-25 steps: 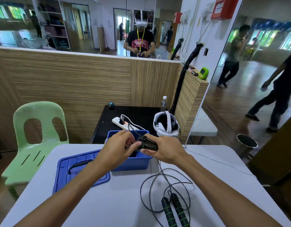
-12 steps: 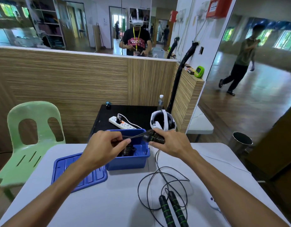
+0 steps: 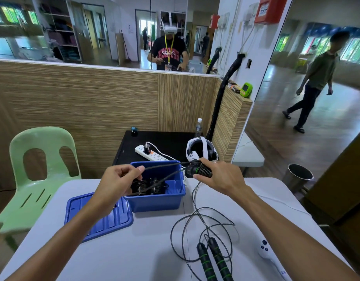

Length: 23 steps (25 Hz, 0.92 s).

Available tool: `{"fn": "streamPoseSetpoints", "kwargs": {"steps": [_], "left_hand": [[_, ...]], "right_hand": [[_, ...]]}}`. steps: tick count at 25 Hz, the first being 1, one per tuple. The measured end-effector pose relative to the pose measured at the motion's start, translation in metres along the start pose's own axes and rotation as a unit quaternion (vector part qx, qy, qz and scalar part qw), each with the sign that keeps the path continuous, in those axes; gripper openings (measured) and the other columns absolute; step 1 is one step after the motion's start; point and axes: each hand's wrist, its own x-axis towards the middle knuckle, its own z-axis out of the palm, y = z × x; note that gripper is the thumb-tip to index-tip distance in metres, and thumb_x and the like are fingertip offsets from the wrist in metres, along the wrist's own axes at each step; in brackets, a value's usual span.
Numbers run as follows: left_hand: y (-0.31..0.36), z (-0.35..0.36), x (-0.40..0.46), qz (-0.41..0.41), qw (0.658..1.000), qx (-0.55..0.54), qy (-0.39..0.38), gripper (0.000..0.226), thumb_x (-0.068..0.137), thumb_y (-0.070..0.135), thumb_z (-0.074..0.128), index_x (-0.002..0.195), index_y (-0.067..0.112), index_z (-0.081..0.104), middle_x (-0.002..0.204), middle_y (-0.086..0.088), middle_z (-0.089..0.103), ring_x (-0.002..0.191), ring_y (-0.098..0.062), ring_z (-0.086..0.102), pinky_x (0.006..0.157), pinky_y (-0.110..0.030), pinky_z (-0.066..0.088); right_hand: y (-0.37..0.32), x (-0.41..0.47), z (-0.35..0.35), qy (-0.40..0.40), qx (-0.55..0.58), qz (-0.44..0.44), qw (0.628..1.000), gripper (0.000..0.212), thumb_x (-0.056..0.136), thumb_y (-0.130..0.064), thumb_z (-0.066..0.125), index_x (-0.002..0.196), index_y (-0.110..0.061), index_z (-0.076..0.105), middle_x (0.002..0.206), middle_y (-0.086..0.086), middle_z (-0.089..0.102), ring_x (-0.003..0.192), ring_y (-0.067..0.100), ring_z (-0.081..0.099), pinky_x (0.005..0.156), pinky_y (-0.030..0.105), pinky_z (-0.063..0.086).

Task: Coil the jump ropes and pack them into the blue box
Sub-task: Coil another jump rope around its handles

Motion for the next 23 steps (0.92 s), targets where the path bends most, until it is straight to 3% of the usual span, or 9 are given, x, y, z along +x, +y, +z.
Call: {"fn": "streamPoseSetpoints", "kwargs": {"steps": [2,4,7,12,14,16,18,20,23], "left_hand": [[-0.008,0.001,0.008,-0.061,0.998,0.025,0.009,0.035,0.090,0.029,0.066,0.069,0.001,0.065,0.040,0.009,0.036,0.044,-0.011,0.032,0.060,-0.033,0.036],[-0.017,0.004,0.013,-0.066,0.996,0.060,0.017,0.038,0.089,0.032,0.066,0.070,-0.001,0.065,0.036,0.009,0.037,0.043,-0.010,0.032,0.052,-0.025,0.034],[-0.025,0.008,0.018,-0.018,0.990,0.143,-0.006,0.036,0.088,0.038,0.066,0.071,0.007,0.068,0.043,0.007,0.051,0.042,-0.004,0.043,0.051,-0.021,0.039],[-0.048,0.016,0.013,0.030,0.988,0.124,-0.086,0.016,0.091,0.029,0.065,0.086,0.014,0.070,0.076,-0.001,0.073,0.073,-0.014,0.071,0.077,-0.038,0.059],[-0.045,0.026,0.009,0.064,0.991,0.090,-0.076,0.016,0.093,0.023,0.062,0.083,0.013,0.069,0.071,-0.004,0.071,0.066,-0.013,0.068,0.072,-0.037,0.059],[-0.030,0.035,0.008,0.126,0.988,0.083,-0.016,0.016,0.094,0.022,0.061,0.081,0.016,0.068,0.065,0.000,0.066,0.061,-0.009,0.061,0.062,-0.026,0.053],[-0.011,0.041,0.013,0.231,0.959,0.149,0.070,0.015,0.094,0.024,0.060,0.083,0.017,0.066,0.072,0.007,0.064,0.069,-0.009,0.060,0.063,-0.023,0.049],[0.006,0.047,0.021,0.361,0.897,0.237,0.099,0.015,0.095,0.023,0.058,0.088,0.012,0.065,0.086,0.004,0.061,0.083,-0.012,0.056,0.074,-0.025,0.047],[0.022,0.069,0.029,0.451,0.830,0.323,-0.054,0.018,0.096,0.019,0.050,0.104,0.009,0.064,0.105,-0.003,0.060,0.100,-0.017,0.053,0.086,-0.025,0.042]], "right_hand": [[0.000,-0.001,0.001,0.001,-0.020,0.000,1.000,0.069,0.086,-0.078,0.037,0.144,-0.040,0.038,0.099,-0.002,0.070,0.092,0.022,0.065,0.064,0.030,0.044],[0.000,-0.001,0.003,0.001,-0.033,0.003,0.999,0.070,0.086,-0.079,0.036,0.144,-0.039,0.038,0.097,0.000,0.070,0.090,0.023,0.066,0.062,0.030,0.043],[0.003,0.003,0.001,-0.015,-0.023,0.028,0.999,0.068,0.087,-0.078,0.038,0.142,-0.038,0.040,0.097,0.002,0.069,0.088,0.025,0.066,0.064,0.033,0.046],[-0.002,-0.001,0.001,0.003,-0.019,0.016,1.000,0.067,0.087,-0.078,0.038,0.139,-0.037,0.041,0.098,0.003,0.069,0.090,0.026,0.065,0.066,0.034,0.049],[-0.009,-0.004,0.005,0.008,-0.016,-0.002,1.000,0.066,0.086,-0.077,0.040,0.138,-0.038,0.041,0.098,0.001,0.069,0.091,0.027,0.064,0.068,0.035,0.051],[-0.016,-0.006,0.006,-0.002,-0.013,-0.010,1.000,0.067,0.086,-0.077,0.041,0.140,-0.039,0.039,0.103,0.001,0.069,0.092,0.028,0.065,0.068,0.035,0.050],[-0.023,-0.008,0.004,-0.011,-0.027,-0.022,0.999,0.069,0.085,-0.079,0.039,0.143,-0.041,0.036,0.103,0.003,0.068,0.089,0.029,0.066,0.065,0.034,0.047],[-0.034,-0.010,0.003,-0.016,-0.050,-0.048,0.998,0.069,0.085,-0.079,0.037,0.144,-0.042,0.034,0.100,0.004,0.067,0.086,0.028,0.066,0.060,0.033,0.045],[-0.050,-0.014,0.003,-0.020,-0.054,-0.080,0.995,0.057,0.087,-0.070,0.043,0.130,-0.035,0.050,0.096,0.003,0.066,0.081,0.027,0.065,0.057,0.031,0.046]]}}
